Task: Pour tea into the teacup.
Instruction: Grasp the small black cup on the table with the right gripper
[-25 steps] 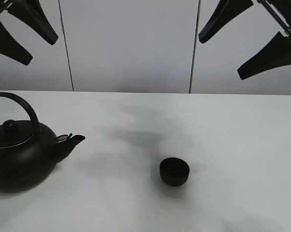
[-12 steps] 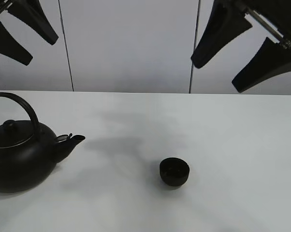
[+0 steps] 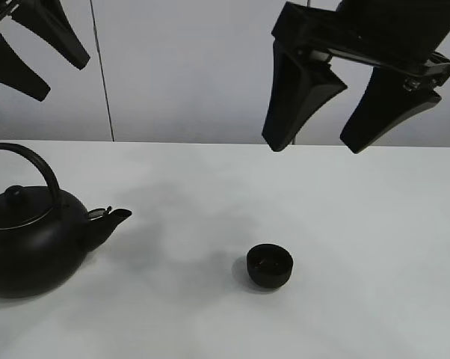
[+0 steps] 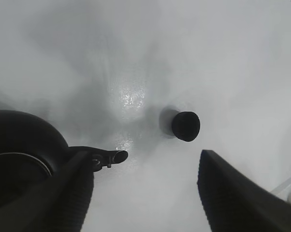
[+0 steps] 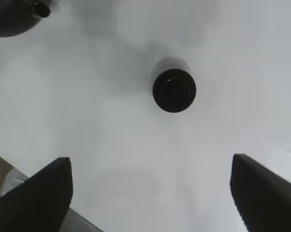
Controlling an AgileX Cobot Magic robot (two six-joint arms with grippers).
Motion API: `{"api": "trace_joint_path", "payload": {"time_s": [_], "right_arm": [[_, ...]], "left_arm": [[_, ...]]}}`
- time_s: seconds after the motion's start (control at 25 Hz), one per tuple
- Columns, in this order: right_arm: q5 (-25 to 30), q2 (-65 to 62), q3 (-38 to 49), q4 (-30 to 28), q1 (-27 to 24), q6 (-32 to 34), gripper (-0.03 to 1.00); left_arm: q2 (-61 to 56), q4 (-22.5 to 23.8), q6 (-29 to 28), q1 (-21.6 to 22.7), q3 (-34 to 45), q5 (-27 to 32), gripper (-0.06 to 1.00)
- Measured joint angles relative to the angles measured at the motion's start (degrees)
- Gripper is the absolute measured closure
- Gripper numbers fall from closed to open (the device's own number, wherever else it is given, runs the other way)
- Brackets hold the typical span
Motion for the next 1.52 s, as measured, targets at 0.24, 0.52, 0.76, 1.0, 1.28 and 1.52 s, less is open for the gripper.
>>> {"api": "trace_joint_path", "payload": {"time_s": [0.24, 0.52, 0.76, 1.0, 1.28, 1.52], "right_arm": [[1.08, 5.01, 0.0, -3.45, 0.0, 3.19, 0.35], [-2.95, 14.02, 0.0, -4.6, 0.2, 3.32, 0.35], [-8.11, 19.51, -0.46, -8.15, 5.59, 4.9, 0.35], [-9.99, 22.18, -0.56, -8.78, 6.13, 6.92, 0.36], [-11.29, 25.39, -0.56, -9.44, 6.02, 8.35, 0.36], [-13.6, 26.38, -0.63, -8.71, 4.62, 9.96, 0.36]], "left_arm": [[0.0, 0.0, 0.0, 0.0, 0.0, 0.0, 0.49], [0.0, 0.0, 0.0, 0.0, 0.0, 0.0, 0.49], [0.0, 0.0, 0.0, 0.0, 0.0, -0.05, 0.49], [0.0, 0.0, 0.0, 0.0, 0.0, -0.05, 0.49], [0.0, 0.0, 0.0, 0.0, 0.0, -0.11, 0.49], [0.0, 0.0, 0.0, 0.0, 0.0, -0.21, 0.49]]}}
